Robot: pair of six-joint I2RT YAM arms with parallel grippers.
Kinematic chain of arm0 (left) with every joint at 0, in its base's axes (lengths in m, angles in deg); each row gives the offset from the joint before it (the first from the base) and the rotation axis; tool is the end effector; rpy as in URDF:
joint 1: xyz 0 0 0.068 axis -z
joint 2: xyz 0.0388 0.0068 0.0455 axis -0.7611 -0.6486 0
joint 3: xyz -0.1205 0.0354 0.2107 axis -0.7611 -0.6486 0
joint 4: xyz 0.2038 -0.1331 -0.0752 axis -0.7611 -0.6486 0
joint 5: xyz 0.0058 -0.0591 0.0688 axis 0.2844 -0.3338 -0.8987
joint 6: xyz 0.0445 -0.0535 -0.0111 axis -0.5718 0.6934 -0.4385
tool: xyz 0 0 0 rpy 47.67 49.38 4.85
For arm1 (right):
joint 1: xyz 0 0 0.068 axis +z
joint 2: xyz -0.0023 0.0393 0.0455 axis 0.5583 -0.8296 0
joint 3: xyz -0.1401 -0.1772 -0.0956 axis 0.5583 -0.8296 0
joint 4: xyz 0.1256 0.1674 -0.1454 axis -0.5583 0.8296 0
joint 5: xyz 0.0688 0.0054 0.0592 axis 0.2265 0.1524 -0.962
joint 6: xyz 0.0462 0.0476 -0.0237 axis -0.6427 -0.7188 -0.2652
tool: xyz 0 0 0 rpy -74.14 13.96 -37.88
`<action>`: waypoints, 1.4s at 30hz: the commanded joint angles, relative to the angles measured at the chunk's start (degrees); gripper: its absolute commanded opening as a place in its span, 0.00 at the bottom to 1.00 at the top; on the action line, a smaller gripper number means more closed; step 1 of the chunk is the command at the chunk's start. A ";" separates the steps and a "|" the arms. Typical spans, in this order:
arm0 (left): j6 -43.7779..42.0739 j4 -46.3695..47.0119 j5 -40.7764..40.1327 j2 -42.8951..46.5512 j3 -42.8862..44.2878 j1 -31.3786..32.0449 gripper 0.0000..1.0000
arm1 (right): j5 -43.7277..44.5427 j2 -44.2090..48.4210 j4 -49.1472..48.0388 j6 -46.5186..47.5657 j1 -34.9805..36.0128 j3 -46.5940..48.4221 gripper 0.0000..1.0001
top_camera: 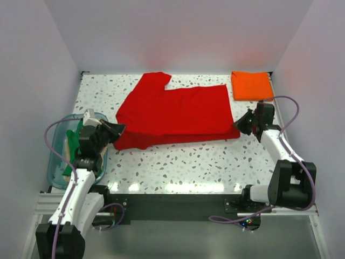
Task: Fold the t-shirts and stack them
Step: Flatten the tshirt out
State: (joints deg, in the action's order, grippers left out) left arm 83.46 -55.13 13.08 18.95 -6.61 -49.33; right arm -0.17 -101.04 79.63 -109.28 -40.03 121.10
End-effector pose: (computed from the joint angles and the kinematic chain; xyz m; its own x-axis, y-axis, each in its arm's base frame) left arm 0.2207 -0.0147 0.2175 -0.3630 -0.7580 -0.5418 -0.0800 0.6047 -0.7924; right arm 0.2966 -0.0178 0.1844 -0.5869 0.6586 -0.4709 0.3644 0.7343 0.5728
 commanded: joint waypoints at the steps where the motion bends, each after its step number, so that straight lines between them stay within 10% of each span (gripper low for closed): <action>1: 2.21 -9.28 -5.28 6.71 -3.75 2.75 0.00 | 5.38 5.62 3.83 2.47 -0.42 -4.57 0.00; 26: -0.94 -35.93 -0.82 20.36 4.83 4.69 0.01 | 5.65 19.26 16.92 6.07 -0.77 -8.53 0.02; 42: -2.00 -41.69 4.02 22.58 8.54 4.69 0.53 | 5.40 23.93 23.98 6.51 -0.77 -4.67 0.37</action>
State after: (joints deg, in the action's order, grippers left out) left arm 82.45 -100.57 16.62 44.00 -0.60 -44.87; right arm 6.62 -78.77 104.31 -104.04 -40.49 112.30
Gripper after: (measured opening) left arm 0.522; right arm 0.350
